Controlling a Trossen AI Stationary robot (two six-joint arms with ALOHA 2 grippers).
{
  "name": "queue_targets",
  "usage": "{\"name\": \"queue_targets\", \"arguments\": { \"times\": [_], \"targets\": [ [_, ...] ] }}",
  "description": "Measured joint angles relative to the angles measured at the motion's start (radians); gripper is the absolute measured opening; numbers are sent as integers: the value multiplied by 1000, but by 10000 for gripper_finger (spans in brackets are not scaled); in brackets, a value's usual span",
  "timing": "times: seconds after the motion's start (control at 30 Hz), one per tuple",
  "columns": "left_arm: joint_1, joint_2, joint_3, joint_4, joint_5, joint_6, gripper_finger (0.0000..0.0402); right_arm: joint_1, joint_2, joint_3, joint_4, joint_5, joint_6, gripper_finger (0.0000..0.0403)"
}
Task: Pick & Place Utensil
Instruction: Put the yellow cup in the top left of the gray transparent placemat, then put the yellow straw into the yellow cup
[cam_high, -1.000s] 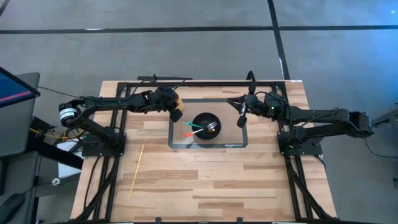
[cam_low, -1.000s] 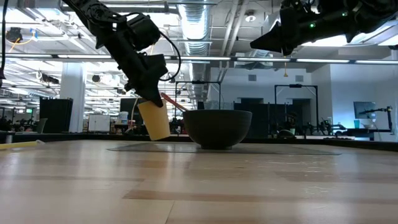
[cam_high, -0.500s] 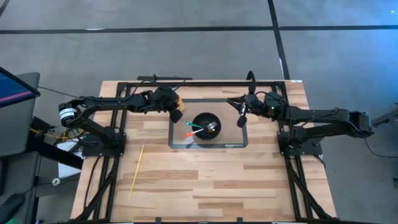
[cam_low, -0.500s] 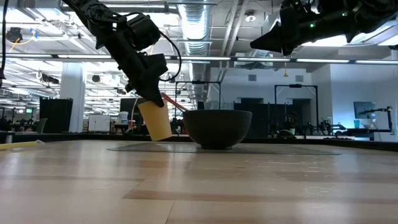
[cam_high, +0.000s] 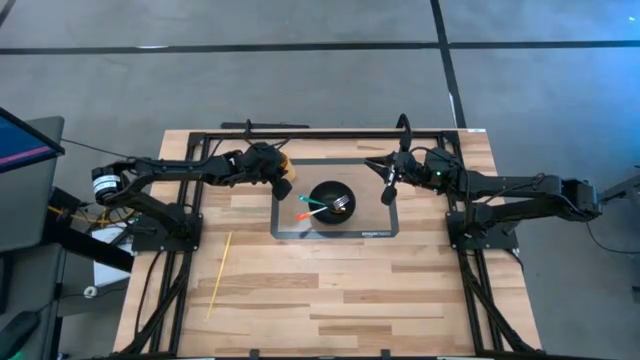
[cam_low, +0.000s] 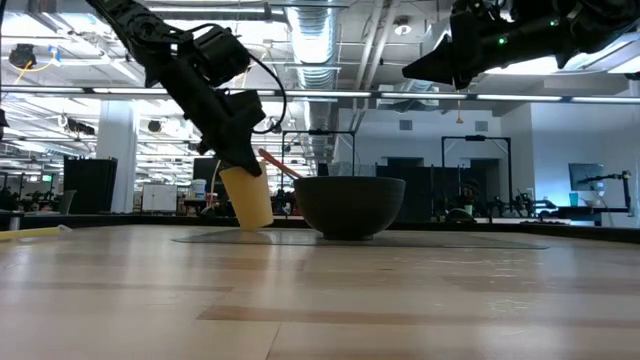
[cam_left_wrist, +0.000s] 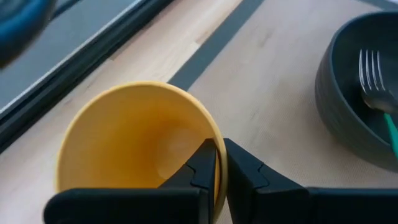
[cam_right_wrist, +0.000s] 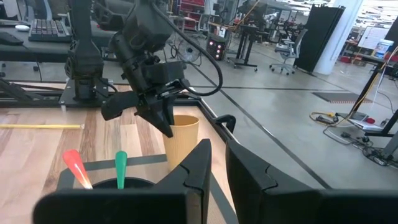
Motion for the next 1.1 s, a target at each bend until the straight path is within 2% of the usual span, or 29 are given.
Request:
{"name": "queue_targets", "arguments": {
  "times": [0.13,0.33,0.87,1.1],
  "targets": [
    [0,4,-30,106,-7,14,22,0,0,0,0,0,0,42],
    [1,5,-31,115,4,37,27,0,0,0,0,0,0,42],
    [2,6,-52,123,-16,37,112,0,0,0,0,0,0,42],
    [2,-73,-52,137,-25,37,129,0,0,0,0,0,0,42]
  ]
}}
